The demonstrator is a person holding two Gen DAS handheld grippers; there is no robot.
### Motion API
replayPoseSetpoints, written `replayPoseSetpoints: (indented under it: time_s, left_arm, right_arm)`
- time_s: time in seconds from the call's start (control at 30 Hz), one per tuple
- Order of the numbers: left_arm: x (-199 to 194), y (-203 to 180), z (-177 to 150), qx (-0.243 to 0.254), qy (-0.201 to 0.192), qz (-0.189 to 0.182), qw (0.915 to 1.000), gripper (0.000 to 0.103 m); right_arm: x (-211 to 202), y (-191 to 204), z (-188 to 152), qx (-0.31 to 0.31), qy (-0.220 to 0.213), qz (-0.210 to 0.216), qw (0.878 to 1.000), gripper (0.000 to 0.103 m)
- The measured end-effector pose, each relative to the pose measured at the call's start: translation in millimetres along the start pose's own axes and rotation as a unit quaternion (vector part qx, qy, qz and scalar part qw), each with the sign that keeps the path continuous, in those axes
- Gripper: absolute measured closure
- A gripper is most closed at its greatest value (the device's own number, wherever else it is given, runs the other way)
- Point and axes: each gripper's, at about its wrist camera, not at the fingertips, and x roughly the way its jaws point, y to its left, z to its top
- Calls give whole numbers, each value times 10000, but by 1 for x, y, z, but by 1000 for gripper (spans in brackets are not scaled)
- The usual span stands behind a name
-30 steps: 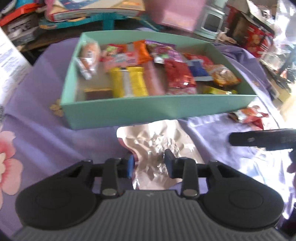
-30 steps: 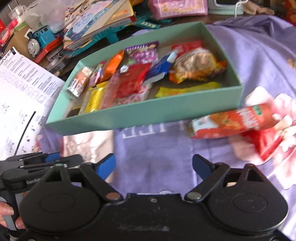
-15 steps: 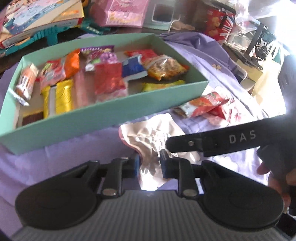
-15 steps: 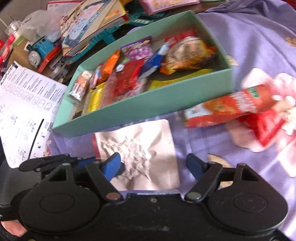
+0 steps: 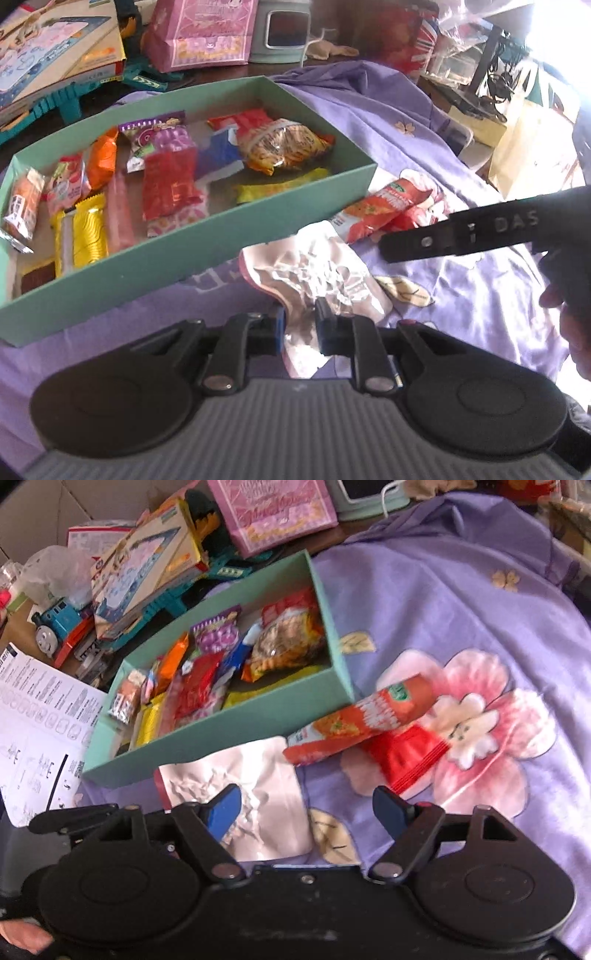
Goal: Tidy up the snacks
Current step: 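Grasp red packet with right gripper while left gripper holds the foil wrapper, then carry foil wrapper and red packet into the green box and open both grippers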
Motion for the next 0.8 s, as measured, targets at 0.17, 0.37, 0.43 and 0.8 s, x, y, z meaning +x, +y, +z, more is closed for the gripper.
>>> replayPoseSetpoints:
  time_s: [0.17,0.37,0.43,0.8]
  left_arm:
    - [2,-3,2,99,1,48,9999,88]
    - [10,3,2,-65,73,-1,10000,87]
    - [10,6,2,-94,75,6,9999,87]
    - [9,10,6,-265,-28,48,9996,90]
  right_arm:
    - [-9,-17,8,-1,-246,-431,9988,25]
    - [5,-22,16,-497,-117,-690,9963,32]
    - [16,-17,21,-860,-3,-734,9936,32]
    - [46,12,20,-1825,302,-1037,9773,67]
